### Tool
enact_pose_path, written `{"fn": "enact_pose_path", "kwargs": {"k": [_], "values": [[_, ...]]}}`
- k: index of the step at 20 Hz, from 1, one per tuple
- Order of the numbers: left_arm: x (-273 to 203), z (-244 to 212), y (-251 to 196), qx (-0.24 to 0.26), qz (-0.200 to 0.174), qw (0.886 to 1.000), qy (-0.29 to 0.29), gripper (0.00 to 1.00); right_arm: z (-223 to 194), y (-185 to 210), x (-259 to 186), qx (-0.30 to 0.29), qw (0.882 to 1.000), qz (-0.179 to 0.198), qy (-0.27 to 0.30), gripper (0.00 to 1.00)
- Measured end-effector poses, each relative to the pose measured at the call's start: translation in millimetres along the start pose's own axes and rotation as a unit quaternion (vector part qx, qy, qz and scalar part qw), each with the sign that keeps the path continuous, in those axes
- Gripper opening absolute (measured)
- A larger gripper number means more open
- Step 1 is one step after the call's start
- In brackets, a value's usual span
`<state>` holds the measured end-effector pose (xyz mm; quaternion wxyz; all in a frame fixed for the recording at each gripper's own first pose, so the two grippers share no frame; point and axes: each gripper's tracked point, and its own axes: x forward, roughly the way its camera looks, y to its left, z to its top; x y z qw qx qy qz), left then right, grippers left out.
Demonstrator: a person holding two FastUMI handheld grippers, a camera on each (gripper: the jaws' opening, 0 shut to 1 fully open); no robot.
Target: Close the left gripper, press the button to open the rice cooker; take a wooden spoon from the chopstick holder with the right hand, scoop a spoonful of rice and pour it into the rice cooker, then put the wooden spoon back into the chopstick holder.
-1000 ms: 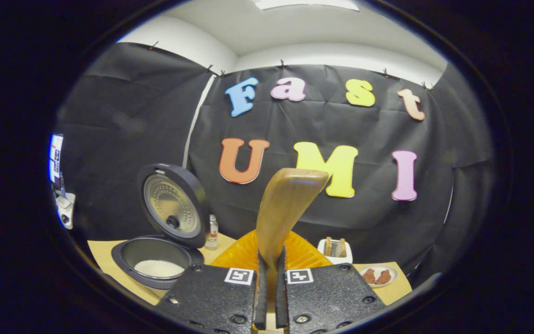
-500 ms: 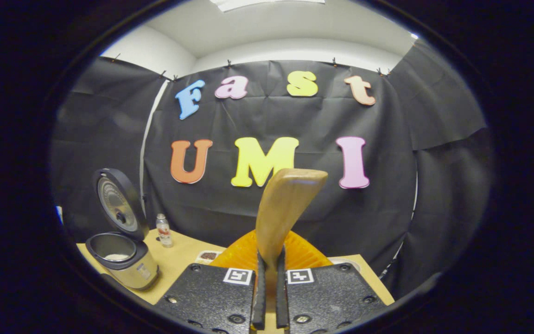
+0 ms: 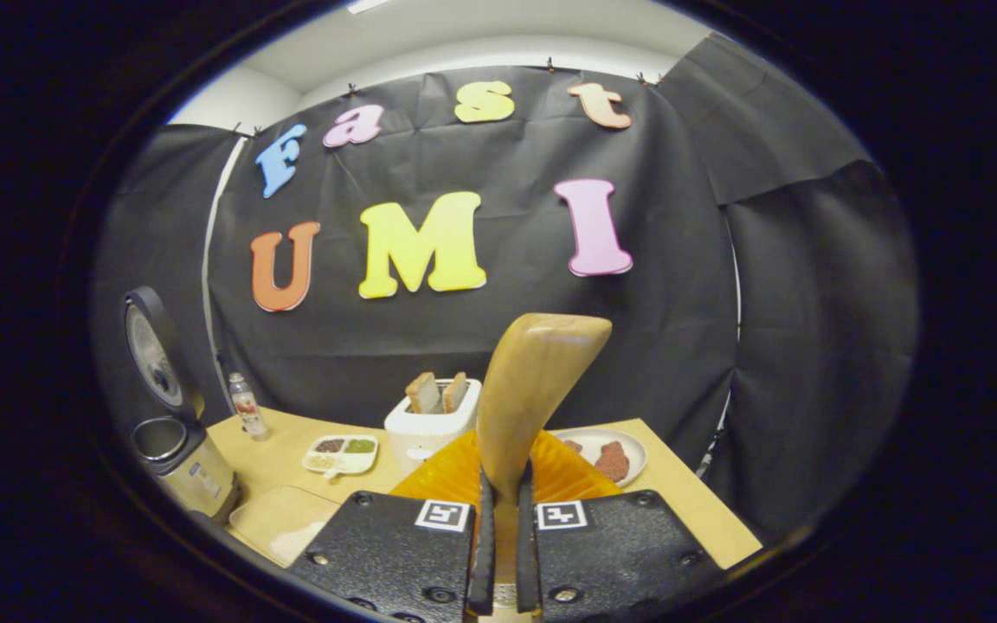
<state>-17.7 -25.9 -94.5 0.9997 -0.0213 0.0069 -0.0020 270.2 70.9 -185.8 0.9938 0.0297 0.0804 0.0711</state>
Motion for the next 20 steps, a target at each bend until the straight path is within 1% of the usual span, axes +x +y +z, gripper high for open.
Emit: {"fn": "enact_pose_path", "kwargs": {"k": [4, 5, 7, 8, 9, 10, 11, 12, 13, 14, 15, 16, 17, 18, 19, 20], "values": [[9.0, -4.1, 5.7, 0.007, 0.010, 1.000, 0.003, 0.95, -29.3, -6.1, 8.1, 0.026, 0.999, -0.003, 0.023, 0.16], [12.7, -5.2, 7.8, 0.008, 0.012, 1.000, 0.004, 0.95, -30.3, -4.8, 7.9, 0.035, 0.999, 0.001, 0.023, 0.17], [16.1, -6.1, 11.5, 0.010, 0.017, 1.000, 0.005, 0.95, -19.4, 4.5, 3.5, 0.068, 0.997, 0.025, 0.007, 0.20], [16.8, -4.5, 12.8, 0.011, 0.018, 1.000, 0.002, 0.96, -15.3, 6.7, -0.6, 0.075, 0.997, 0.033, 0.000, 0.34], [21.1, -0.8, 14.7, 0.011, 0.020, 1.000, -0.002, 0.96, -10.9, 7.3, -3.2, 0.073, 0.997, 0.031, -0.005, 0.54], [23.5, 1.0, 16.8, 0.012, 0.021, 1.000, -0.006, 0.96, -8.3, 0.2, -4.7, 0.067, 0.998, 0.019, -0.010, 0.75], [25.8, 1.5, 20.0, 0.012, 0.023, 1.000, -0.008, 0.95, -6.9, -4.7, -10.7, 0.059, 0.998, 0.009, -0.012, 0.78], [29.5, 1.4, 23.5, 0.013, 0.024, 1.000, -0.008, 0.95, -2.8, -5.7, -13.1, 0.057, 0.998, 0.004, -0.016, 0.85], [32.8, 4.8, 28.0, 0.015, 0.028, 0.999, -0.008, 0.95, 2.1, -8.8, -22.1, 0.052, 0.999, -0.004, -0.017, 0.90], [38.1, 6.6, 33.5, 0.017, 0.032, 0.999, -0.010, 0.95, 5.0, -14.9, -27.5, 0.048, 0.998, -0.016, -0.021, 1.00], [40.8, 7.3, 37.9, 0.018, 0.034, 0.999, -0.009, 0.95, 8.0, -17.7, -34.1, 0.042, 0.999, -0.023, -0.022, 1.00], [44.6, 8.8, 43.1, 0.017, 0.037, 0.999, -0.008, 0.96, 11.5, -17.5, -42.7, 0.034, 0.999, -0.026, -0.026, 0.95], [48.0, 9.9, 48.6, 0.014, 0.042, 0.999, -0.008, 0.95, 16.9, -20.4, -51.2, 0.027, 0.999, -0.033, -0.033, 1.00], [49.8, 10.5, 53.9, 0.013, 0.046, 0.999, -0.007, 0.95, 22.5, -20.9, -60.8, 0.022, 0.998, -0.034, -0.039, 1.00], [51.8, 13.8, 57.5, 0.013, 0.047, 0.999, -0.009, 0.95, 26.4, -21.6, -70.1, 0.017, 0.998, -0.038, -0.042, 0.95], [54.6, 13.9, 58.4, 0.012, 0.042, 0.999, -0.007, 0.96, 29.1, -22.0, -80.6, 0.014, 0.998, -0.042, -0.046, 0.94]]}}
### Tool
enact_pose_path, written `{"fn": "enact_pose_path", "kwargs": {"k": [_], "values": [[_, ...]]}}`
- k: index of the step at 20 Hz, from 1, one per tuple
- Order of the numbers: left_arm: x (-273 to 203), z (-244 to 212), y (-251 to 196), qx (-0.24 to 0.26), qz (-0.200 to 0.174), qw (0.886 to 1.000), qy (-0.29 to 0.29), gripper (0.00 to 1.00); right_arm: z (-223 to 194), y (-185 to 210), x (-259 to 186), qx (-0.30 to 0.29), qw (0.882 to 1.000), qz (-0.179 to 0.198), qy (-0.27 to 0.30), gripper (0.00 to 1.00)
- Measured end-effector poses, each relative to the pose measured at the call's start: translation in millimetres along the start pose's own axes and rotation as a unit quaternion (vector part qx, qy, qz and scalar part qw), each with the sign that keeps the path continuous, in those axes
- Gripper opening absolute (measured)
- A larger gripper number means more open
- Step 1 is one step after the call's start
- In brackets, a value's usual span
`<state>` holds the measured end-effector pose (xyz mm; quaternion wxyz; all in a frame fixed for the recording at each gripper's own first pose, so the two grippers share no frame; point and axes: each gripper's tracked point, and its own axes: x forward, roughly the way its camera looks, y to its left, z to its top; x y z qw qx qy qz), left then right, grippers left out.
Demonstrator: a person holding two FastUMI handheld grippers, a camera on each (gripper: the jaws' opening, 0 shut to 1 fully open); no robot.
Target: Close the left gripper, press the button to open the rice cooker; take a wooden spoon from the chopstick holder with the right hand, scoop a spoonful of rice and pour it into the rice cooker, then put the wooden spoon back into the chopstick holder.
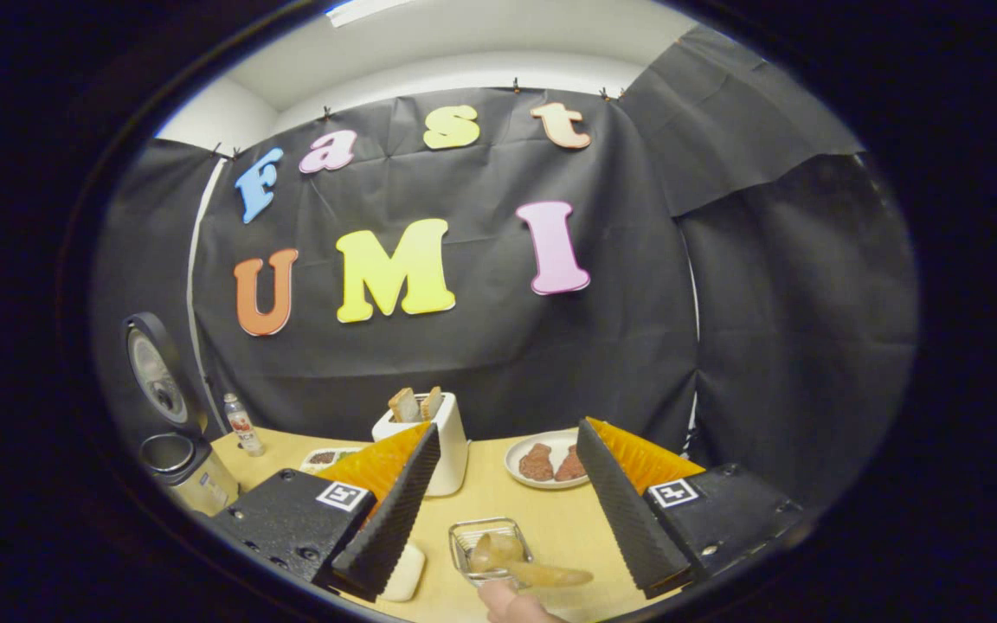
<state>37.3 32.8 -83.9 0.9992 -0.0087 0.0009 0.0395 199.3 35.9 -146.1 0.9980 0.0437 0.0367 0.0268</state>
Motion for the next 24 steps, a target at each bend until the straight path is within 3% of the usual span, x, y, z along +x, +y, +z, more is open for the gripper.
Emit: {"fn": "enact_pose_path", "kwargs": {"k": [1, 3, 4, 5, 7, 10, 11, 14, 17, 22, 23, 24], "values": [[3.2, -0.1, 1.6, -0.003, -0.004, 1.000, 0.006, 0.96, 5.6, 1.7, -9.6, -0.001, 1.000, 0.003, -0.003, 1.00], [7.9, 4.1, 11.0, -0.004, 0.002, 1.000, 0.007, 0.96, 11.4, 4.8, -31.4, -0.003, 1.000, 0.004, -0.002, 1.00], [11.1, 7.5, 13.7, -0.002, 0.004, 1.000, 0.006, 0.95, 15.3, 7.9, -43.2, 0.000, 1.000, 0.007, -0.002, 0.95], [13.8, 11.8, 17.8, 0.000, 0.007, 1.000, 0.005, 0.95, 18.5, 12.3, -55.9, 0.004, 1.000, 0.012, -0.001, 1.00], [19.2, 21.7, 18.9, 0.001, 0.005, 1.000, 0.003, 0.95, 27.4, 20.4, -79.6, 0.007, 1.000, 0.023, -0.012, 0.95], [29.4, 44.2, 23.4, 0.000, 0.000, 1.000, -0.004, 0.95, 36.5, 21.6, -115.5, 0.004, 0.999, 0.023, -0.027, 1.00], [35.2, 53.5, 26.0, -0.001, -0.003, 1.000, -0.007, 0.95, 39.4, 21.7, -127.9, 0.007, 0.999, 0.023, -0.034, 0.94], [57.0, 79.6, 36.2, -0.006, -0.003, 1.000, -0.013, 0.95, 37.8, 20.9, -162.5, 0.000, 1.000, 0.015, -0.028, 1.00], [85.8, 106.9, 42.6, -0.009, -0.003, 1.000, -0.030, 0.96, 42.5, 31.2, -193.6, -0.006, 0.999, 0.032, -0.033, 1.00], [155.1, 121.1, 61.8, 0.024, 0.021, 0.999, -0.026, 0.95, 37.9, 36.6, -208.8, -0.028, 0.998, 0.048, -0.033, 1.00], [169.6, 116.9, 63.6, 0.030, 0.021, 0.999, -0.020, 0.95, 38.5, 37.2, -209.1, -0.031, 0.998, 0.051, -0.033, 0.94], [185.0, 114.9, 69.1, 0.036, 0.029, 0.999, -0.016, 0.95, 39.1, 35.7, -207.7, -0.031, 0.998, 0.051, -0.034, 1.00]]}}
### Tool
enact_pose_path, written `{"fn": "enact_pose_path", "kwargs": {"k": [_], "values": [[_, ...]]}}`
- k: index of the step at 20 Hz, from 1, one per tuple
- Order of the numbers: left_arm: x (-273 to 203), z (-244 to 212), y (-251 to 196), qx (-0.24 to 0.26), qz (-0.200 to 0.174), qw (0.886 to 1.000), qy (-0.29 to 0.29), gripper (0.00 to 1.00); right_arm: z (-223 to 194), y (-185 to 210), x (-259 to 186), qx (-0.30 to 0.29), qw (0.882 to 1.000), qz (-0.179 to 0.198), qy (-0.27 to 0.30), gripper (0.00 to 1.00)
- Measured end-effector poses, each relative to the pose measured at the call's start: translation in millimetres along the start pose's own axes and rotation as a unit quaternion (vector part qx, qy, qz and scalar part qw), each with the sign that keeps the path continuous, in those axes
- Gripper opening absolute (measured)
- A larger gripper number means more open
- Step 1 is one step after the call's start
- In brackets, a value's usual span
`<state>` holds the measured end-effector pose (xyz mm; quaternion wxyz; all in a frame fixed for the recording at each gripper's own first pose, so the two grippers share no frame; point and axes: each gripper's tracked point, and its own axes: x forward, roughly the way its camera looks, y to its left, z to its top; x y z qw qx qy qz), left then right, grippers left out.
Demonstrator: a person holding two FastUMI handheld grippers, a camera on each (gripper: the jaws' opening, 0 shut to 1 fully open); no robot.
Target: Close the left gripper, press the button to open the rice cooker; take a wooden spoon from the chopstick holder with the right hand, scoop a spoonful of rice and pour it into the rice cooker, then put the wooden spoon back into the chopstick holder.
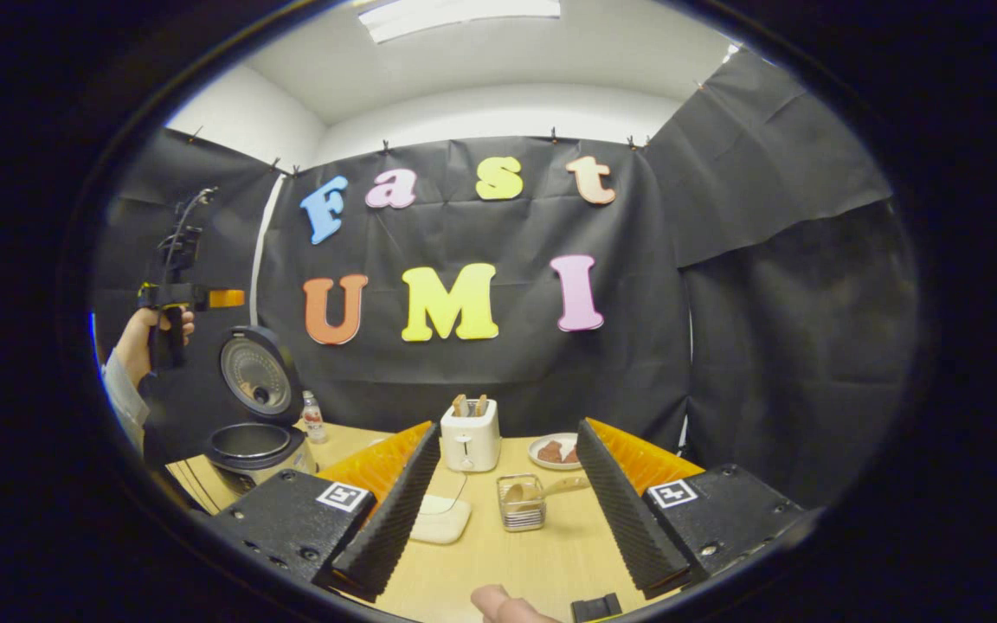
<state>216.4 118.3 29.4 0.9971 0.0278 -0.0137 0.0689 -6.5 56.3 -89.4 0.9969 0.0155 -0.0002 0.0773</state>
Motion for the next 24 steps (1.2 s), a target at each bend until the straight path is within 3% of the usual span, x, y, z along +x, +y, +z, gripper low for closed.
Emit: {"fn": "enact_pose_path", "kwargs": {"k": [3, 7, 9, 11, 12, 13, 23, 24], "values": [[40.8, -16.5, 12.0, -0.005, 0.012, 1.000, 0.022, 0.96, -6.4, -4.8, 5.3, 0.003, 1.000, -0.003, 0.005, 0.94], [85.5, -31.4, 25.6, -0.046, 0.022, 0.998, 0.039, 0.96, -19.0, -7.8, 14.7, 0.003, 1.000, -0.005, 0.019, 0.95], [95.5, -46.0, 27.8, -0.050, 0.022, 0.997, 0.058, 1.00, -25.0, -8.1, 16.6, 0.004, 1.000, -0.004, 0.027, 1.00], [99.9, -69.0, 34.7, -0.038, 0.038, 0.994, 0.092, 0.95, -28.3, -9.8, 17.7, 0.006, 0.999, -0.003, 0.033, 0.95], [99.7, -68.3, 36.9, -0.035, 0.042, 0.995, 0.080, 0.95, -29.0, -12.3, 16.8, 0.008, 0.999, -0.005, 0.033, 1.00], [99.8, -62.9, 40.6, -0.041, 0.047, 0.994, 0.085, 0.99, -27.4, -14.8, 15.8, 0.009, 0.999, -0.008, 0.031, 1.00], [29.3, -91.3, 27.0, -0.033, 0.039, 0.986, 0.157, 0.98, -21.5, -12.9, -25.3, 0.009, 1.000, 0.009, 0.022, 1.00], [20.2, -96.0, 25.7, -0.034, 0.036, 0.985, 0.163, 1.00, -22.2, -12.2, -28.8, 0.009, 1.000, 0.011, 0.021, 0.95]]}}
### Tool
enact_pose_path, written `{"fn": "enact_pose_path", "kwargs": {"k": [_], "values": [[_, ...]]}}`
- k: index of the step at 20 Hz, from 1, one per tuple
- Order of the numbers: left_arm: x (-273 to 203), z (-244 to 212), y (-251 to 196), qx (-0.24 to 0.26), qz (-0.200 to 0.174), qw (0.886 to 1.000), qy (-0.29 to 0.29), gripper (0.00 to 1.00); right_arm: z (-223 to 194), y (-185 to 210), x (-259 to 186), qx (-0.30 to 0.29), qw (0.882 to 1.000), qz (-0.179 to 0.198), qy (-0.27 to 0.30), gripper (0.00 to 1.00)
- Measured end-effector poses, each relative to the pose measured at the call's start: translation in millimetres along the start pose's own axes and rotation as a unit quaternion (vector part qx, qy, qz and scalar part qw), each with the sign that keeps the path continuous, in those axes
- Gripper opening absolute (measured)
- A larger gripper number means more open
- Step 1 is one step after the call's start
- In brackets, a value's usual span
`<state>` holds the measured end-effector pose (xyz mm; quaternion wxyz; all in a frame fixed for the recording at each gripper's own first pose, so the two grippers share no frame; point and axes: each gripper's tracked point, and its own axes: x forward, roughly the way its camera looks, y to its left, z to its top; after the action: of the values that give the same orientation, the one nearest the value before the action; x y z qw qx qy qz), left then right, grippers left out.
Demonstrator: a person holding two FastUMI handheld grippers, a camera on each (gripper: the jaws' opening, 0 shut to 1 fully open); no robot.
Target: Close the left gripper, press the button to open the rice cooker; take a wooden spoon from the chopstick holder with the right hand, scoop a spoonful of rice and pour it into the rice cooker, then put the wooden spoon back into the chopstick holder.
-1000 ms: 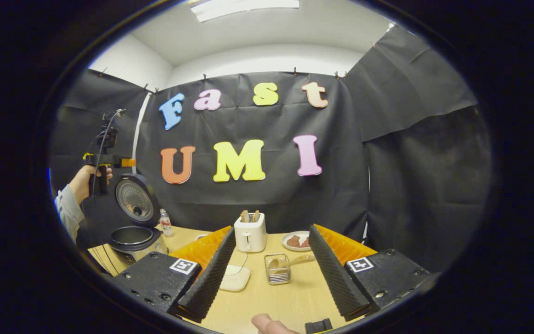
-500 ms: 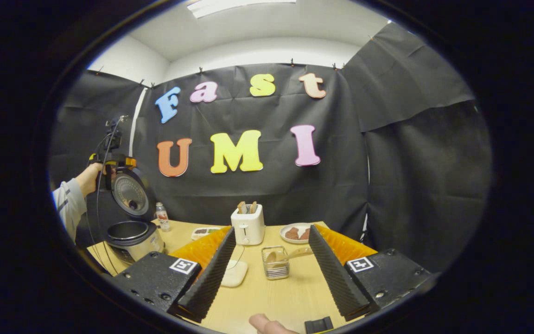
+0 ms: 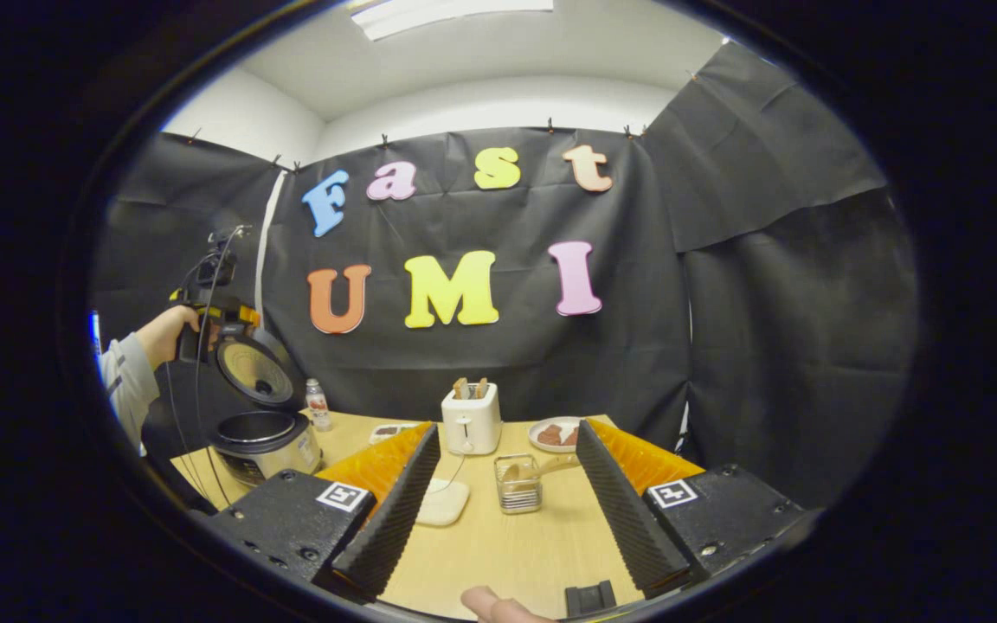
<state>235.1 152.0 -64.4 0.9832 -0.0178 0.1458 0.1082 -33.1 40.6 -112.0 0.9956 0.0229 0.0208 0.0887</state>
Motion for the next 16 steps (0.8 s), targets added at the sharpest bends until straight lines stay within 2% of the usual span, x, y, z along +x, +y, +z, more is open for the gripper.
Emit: {"fn": "enact_pose_path", "kwargs": {"k": [1, 2, 3, 4, 5, 8, 9, 10, 11, 12, 13, 14, 16], "values": [[-8.2, -8.2, -0.9, 0.002, -0.004, 1.000, 0.005, 0.98, 1.4, 0.5, -3.2, -0.001, 1.000, 0.001, 0.000, 1.00], [-15.8, -17.6, -1.9, 0.001, -0.008, 1.000, 0.011, 0.98, 1.3, -0.1, -6.9, -0.002, 1.000, 0.001, 0.000, 0.95], [-22.9, -27.4, -3.2, -0.001, -0.012, 1.000, 0.017, 0.98, 3.7, 1.1, -10.5, -0.003, 1.000, 0.002, -0.002, 0.95], [-30.3, -38.5, -5.1, 0.002, -0.017, 1.000, 0.026, 0.98, 6.4, 1.4, -13.7, -0.002, 1.000, 0.002, -0.005, 1.00], [-38.4, -49.0, -8.5, 0.002, -0.021, 0.999, 0.036, 0.98, 7.9, 2.9, -16.8, -0.002, 1.000, 0.003, -0.007, 0.95], [-57.7, -90.3, -8.3, 0.001, -0.030, 0.997, 0.071, 0.98, 8.1, 10.0, -24.1, -0.003, 1.000, 0.010, -0.007, 1.00], [-62.6, -104.6, -9.5, 0.001, -0.033, 0.996, 0.086, 0.97, 9.5, 11.6, -26.5, -0.001, 1.000, 0.012, -0.007, 0.95], [-66.5, -121.0, -6.7, 0.004, -0.035, 0.994, 0.101, 0.97, 9.6, 13.2, -27.6, 0.002, 1.000, 0.013, -0.007, 1.00], [-69.5, -130.7, -7.4, 0.007, -0.035, 0.993, 0.109, 0.97, 10.5, 16.0, -29.2, 0.003, 1.000, 0.015, -0.008, 1.00], [-71.6, -139.9, -7.7, 0.013, -0.035, 0.992, 0.123, 0.98, 11.2, 19.2, -31.0, 0.004, 1.000, 0.017, -0.009, 0.95], [-75.1, -148.6, -8.1, 0.014, -0.034, 0.990, 0.138, 0.98, 10.9, 23.3, -31.9, 0.002, 1.000, 0.021, -0.008, 0.95], [-79.8, -154.8, -8.3, 0.013, -0.034, 0.988, 0.150, 0.97, 10.0, 26.7, -32.9, 0.001, 1.000, 0.025, -0.008, 1.00], [-85.1, -166.4, -10.8, 0.014, -0.036, 0.983, 0.179, 0.98, 9.5, 31.1, -33.7, -0.002, 1.000, 0.029, -0.006, 1.00]]}}
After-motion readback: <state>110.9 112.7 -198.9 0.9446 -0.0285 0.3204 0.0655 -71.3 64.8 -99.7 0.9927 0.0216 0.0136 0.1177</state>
